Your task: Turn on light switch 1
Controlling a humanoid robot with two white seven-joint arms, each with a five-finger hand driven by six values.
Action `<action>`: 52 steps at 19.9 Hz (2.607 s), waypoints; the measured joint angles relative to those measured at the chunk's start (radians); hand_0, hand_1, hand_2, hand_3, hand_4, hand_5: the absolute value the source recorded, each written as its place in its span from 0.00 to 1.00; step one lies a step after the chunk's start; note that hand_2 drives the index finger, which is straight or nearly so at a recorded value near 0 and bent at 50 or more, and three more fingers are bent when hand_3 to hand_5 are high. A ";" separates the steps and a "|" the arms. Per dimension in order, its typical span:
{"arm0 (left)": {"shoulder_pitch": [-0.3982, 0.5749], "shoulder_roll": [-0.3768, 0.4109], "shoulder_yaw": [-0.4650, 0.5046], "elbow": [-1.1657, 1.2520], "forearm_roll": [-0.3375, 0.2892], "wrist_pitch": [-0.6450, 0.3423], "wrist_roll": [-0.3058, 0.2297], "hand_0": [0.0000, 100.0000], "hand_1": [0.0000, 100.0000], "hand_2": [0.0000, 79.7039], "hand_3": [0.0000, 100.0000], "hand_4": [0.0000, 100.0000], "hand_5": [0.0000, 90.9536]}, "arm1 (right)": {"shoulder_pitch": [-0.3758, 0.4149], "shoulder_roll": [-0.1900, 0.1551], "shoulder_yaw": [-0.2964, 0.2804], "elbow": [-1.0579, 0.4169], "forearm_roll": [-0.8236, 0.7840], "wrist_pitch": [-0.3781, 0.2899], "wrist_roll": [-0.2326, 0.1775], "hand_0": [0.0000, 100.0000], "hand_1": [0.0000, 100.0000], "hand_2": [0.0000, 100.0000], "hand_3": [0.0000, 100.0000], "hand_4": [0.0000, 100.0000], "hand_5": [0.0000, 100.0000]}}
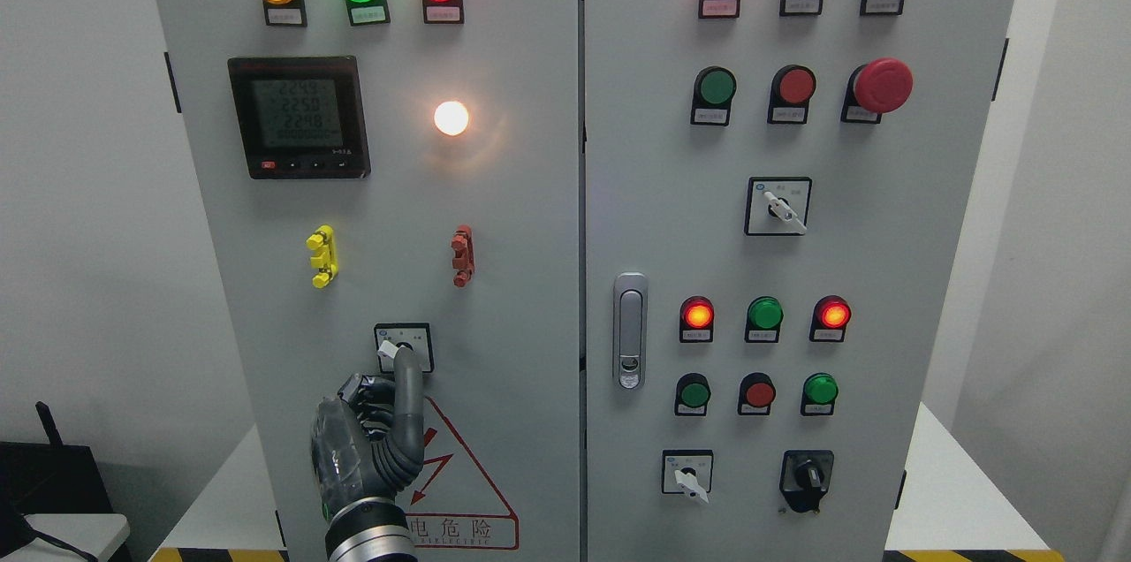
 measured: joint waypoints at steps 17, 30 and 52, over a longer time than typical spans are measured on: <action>0.293 0.030 0.155 -0.017 -0.004 -0.474 -0.230 0.25 0.26 0.73 0.81 0.81 0.67 | 0.000 0.000 0.000 0.000 0.000 0.000 0.000 0.12 0.39 0.00 0.00 0.00 0.00; 0.607 0.077 0.565 0.226 0.090 -0.883 -0.466 0.26 0.19 0.53 0.64 0.65 0.32 | 0.000 0.000 0.000 0.000 0.000 0.000 0.000 0.12 0.39 0.00 0.00 0.00 0.00; 0.697 0.103 0.669 1.306 0.130 -0.885 -0.573 0.46 0.12 0.00 0.00 0.08 0.00 | 0.000 0.000 0.000 0.000 0.000 0.000 0.000 0.12 0.39 0.00 0.00 0.00 0.00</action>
